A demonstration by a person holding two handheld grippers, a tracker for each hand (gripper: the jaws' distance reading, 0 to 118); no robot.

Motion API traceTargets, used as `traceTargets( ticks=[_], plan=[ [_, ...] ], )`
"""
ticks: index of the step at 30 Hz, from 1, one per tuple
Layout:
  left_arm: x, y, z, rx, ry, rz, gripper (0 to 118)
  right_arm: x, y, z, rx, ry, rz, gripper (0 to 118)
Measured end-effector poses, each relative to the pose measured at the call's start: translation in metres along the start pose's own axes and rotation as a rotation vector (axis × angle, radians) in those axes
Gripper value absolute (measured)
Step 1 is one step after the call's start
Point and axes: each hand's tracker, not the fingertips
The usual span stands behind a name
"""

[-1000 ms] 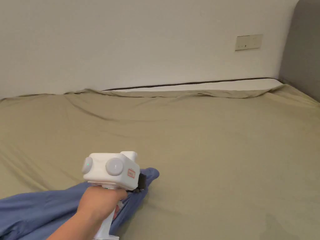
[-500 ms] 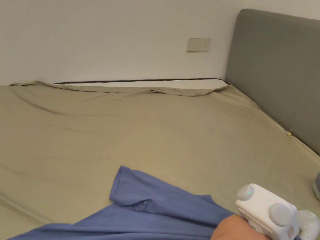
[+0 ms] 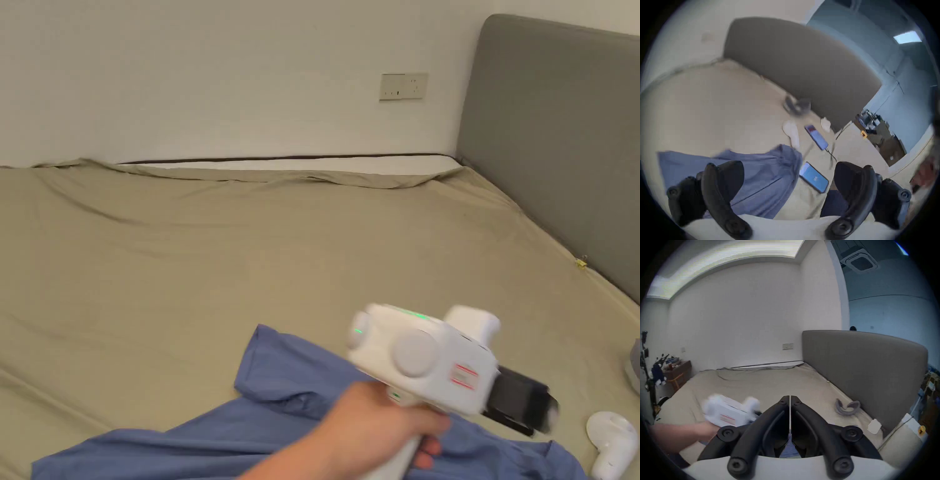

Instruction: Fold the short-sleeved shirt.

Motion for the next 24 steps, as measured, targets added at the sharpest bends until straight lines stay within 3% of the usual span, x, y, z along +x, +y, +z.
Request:
traceTargets(
  ticks=[4,8,10,14,18,19,21,24],
  plan=[
    [-0.004,-0.053,0.152,0.095,0.274,-0.015,116,-0.022,-0.018,-0.011,-0.014,0.177,-0.053,4],
    [-0.004,-0.153,0.24,0.184,0.526,0.16,86,-0.055,-0.048,-0.024,-0.091,0.334,-0.072,4],
    [-0.009,-0.2,0.259,0.172,0.589,0.312,0,-0.075,-0.061,-0.027,-0.134,0.362,-0.051,4],
    [-0.033,-0.257,0.282,0.141,0.592,0.501,0,-0.103,-0.071,-0.037,-0.222,0.42,-0.057,4],
    [-0.076,-0.256,0.285,0.107,0.72,0.507,0,-0.116,-0.064,-0.041,-0.213,0.423,-0.019,4],
    [-0.09,-0.252,0.284,0.102,0.768,0.477,12,-0.118,-0.063,-0.043,-0.211,0.418,-0.012,4],
    [-0.127,-0.243,0.273,0.039,0.865,0.402,117,-0.119,-0.06,-0.048,-0.215,0.417,-0.011,4],
    [-0.187,-0.226,0.255,-0.057,0.916,0.339,118,-0.12,-0.063,-0.057,-0.241,0.414,-0.011,4]
  ],
)
